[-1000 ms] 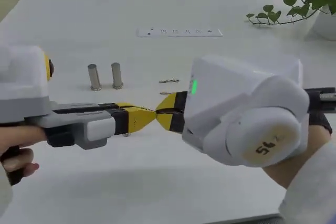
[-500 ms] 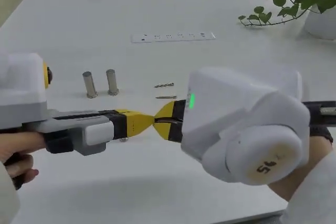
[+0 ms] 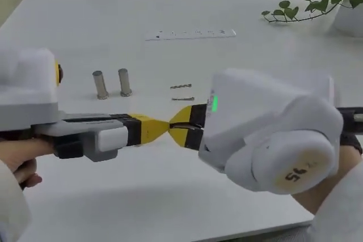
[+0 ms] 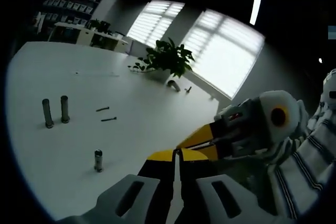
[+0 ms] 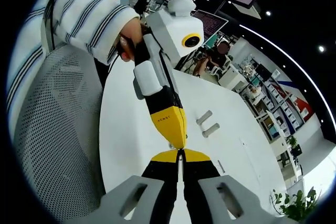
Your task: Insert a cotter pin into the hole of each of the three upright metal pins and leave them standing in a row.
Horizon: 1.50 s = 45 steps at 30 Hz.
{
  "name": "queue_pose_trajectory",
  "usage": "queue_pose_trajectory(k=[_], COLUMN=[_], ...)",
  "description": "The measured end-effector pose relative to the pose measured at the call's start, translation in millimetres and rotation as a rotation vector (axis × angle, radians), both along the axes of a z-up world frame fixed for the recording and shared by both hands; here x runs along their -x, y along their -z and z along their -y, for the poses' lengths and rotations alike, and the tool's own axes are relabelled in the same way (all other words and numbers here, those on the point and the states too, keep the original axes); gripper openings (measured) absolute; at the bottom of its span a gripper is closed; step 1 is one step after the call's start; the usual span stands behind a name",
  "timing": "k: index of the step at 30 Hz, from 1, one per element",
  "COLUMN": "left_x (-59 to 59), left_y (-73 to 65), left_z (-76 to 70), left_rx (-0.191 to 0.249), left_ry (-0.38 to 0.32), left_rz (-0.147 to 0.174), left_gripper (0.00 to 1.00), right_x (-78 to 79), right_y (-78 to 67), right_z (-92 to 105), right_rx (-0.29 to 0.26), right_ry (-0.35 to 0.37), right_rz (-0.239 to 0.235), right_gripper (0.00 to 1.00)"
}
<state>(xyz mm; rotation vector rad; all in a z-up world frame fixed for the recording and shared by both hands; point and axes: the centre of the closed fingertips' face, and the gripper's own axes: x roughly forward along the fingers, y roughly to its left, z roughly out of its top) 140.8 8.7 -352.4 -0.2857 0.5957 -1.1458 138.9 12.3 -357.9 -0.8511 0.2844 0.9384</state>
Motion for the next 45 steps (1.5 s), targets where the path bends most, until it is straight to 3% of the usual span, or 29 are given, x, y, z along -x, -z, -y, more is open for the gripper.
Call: queue_pose_trajectory(k=[7,11,15,18,21,22,23,25,28,30,34,36,42,45], left_x=[-2.8,-4.6,-5.8,-3.9,-1.2,-0.6,0.4,3.3,8.3,12.2,19.9,22.6,24.6,27.3], left_y=[-3.5,-2.9,-3.2,-4.6,-7.0,-8.7,-9.2,-9.2,-8.2,-8.9,-11.6,-11.7,-9.9,-9.6], left_z=[-5.2,-7.9,-11.4,-13.4,-12.0,-11.5,-11.2,-10.5,-8.9,-7.3,-3.7,-3.3,-4.9,-4.8], left_rx=[0.007,-0.003,-0.016,-0.038,-0.045,-0.05,-0.054,-0.07,-0.091,-0.11,-0.12,-0.131,-0.134,-0.136], left_ry=[0.003,0.004,0.008,0.037,0.05,0.063,0.072,0.093,0.127,0.16,0.209,0.231,0.243,0.254], left_rz=[0.023,0.039,0.056,0.102,0.127,0.161,0.175,0.199,0.222,0.259,0.295,0.318,0.317,0.333], left_gripper=[0.0,0.0,0.0,0.0,0.0,0.0,0.0,0.0,0.0,0.0,0.0,0.0,0.0,0.0], right_x=[-1.8,-2.2,0.5,2.0,2.7,4.5,4.2,3.5,7.0,10.9,13.6,17.8,17.0,18.4], right_y=[-3.7,-0.5,4.1,8.7,9.9,10.9,10.4,9.5,9.9,10.4,11.2,7.8,5.6,5.5], right_z=[-3.2,-4.1,-4.0,-1.4,-1.4,-2.3,-2.5,-2.7,-6.0,-8.2,-9.4,-13.7,-13.8,-14.2], right_rx=[-0.051,-0.053,-0.103,-0.149,-0.212,-0.245,-0.266,-0.3,-0.366,-0.4,-0.422,-0.474,-0.497,-0.505], right_ry=[0.009,0.005,0.009,0.028,0.048,0.051,0.053,0.044,0.034,0.022,0.009,-0.006,-0.002,0.0], right_rz=[-0.011,-0.029,-0.093,-0.158,-0.214,-0.258,-0.271,-0.285,-0.346,-0.395,-0.432,-0.472,-0.473,-0.481], right_gripper=[0.0,0.01,0.07,0.12,0.15,0.16,0.17,0.18,0.18,0.17,0.17,0.12,0.08,0.06])
